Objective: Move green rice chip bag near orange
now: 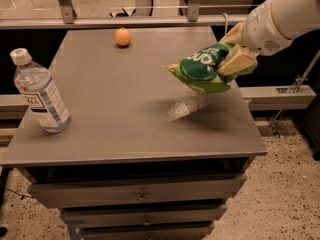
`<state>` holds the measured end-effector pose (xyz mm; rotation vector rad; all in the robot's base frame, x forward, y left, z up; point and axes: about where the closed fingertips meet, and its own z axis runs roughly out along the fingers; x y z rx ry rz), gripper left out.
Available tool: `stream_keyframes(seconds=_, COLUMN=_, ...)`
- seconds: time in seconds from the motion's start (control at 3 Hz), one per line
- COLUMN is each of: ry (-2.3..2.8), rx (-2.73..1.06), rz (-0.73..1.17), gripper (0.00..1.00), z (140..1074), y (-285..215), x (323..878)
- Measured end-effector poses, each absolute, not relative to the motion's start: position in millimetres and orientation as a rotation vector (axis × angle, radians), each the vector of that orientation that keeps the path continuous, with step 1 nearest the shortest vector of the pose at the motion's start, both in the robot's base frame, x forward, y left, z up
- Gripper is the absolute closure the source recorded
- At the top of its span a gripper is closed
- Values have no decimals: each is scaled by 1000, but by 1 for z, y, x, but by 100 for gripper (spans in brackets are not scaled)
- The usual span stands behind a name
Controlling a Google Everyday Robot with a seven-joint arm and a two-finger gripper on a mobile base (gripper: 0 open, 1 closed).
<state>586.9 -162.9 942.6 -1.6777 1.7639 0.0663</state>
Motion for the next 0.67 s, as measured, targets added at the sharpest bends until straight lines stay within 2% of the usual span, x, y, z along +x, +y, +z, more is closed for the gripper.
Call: stream_keyframes(seconds=0.67, ry=1606, rx=-1720, rz=33, gripper=100, z=947, y=-142, x=626)
